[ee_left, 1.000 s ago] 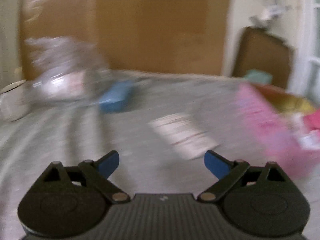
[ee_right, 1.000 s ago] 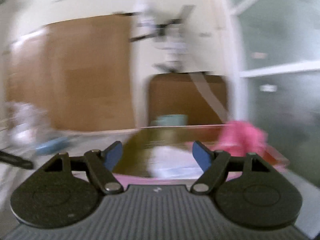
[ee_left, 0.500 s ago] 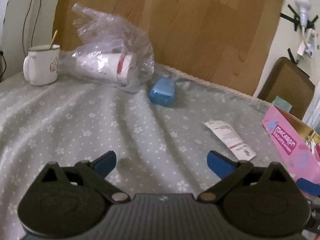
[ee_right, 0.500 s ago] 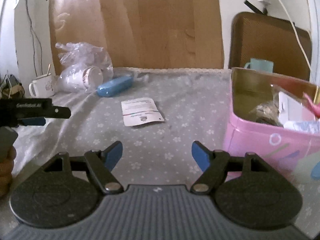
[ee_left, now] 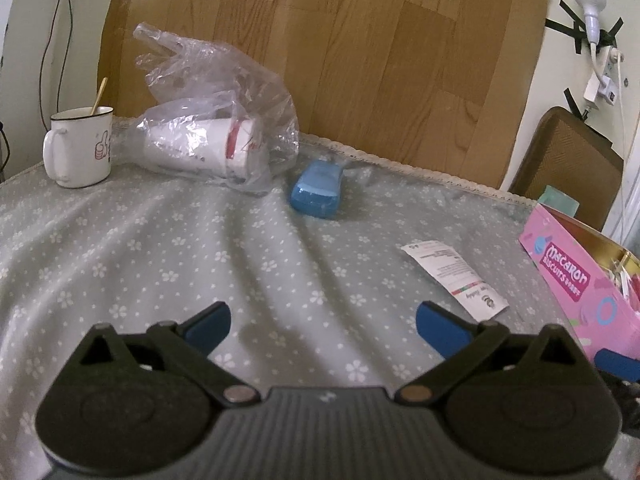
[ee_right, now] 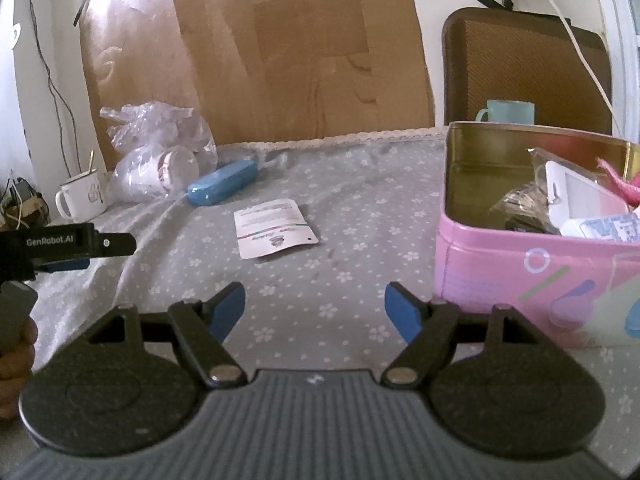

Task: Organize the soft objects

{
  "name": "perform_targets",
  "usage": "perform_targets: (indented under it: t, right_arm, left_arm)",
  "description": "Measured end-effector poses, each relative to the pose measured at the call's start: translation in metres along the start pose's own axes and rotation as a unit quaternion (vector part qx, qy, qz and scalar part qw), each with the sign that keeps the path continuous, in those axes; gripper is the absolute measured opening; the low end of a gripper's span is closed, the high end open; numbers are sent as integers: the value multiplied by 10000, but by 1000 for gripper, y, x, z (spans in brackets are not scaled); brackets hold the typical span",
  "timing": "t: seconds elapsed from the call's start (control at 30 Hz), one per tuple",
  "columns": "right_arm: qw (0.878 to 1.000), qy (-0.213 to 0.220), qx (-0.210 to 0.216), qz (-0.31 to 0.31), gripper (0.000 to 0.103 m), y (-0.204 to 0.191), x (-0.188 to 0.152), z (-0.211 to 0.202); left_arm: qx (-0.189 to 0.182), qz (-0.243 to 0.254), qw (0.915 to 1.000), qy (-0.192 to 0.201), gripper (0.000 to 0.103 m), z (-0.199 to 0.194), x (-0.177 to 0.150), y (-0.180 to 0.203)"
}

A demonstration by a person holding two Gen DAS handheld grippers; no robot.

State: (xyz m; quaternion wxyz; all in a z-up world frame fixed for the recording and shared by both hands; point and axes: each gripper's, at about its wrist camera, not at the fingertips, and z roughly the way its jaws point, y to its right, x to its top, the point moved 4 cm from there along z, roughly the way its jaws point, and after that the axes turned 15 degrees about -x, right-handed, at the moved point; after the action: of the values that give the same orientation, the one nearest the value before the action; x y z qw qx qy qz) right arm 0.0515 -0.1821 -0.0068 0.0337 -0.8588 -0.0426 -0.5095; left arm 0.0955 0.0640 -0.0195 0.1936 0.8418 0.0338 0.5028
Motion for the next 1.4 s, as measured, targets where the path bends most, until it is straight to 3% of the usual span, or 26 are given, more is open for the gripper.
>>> perform_targets:
  t: [1.2,1.4]
  right_arm:
    - [9997,128,-72,197,81,4,-3,-5]
    - [9997,8,-41,-226,81,-12,-1,3]
  left_arm:
    - [-66,-4,10000,-41,102,-1,-1,0]
    - [-55,-21,10000,-16,102,-2,0,-1]
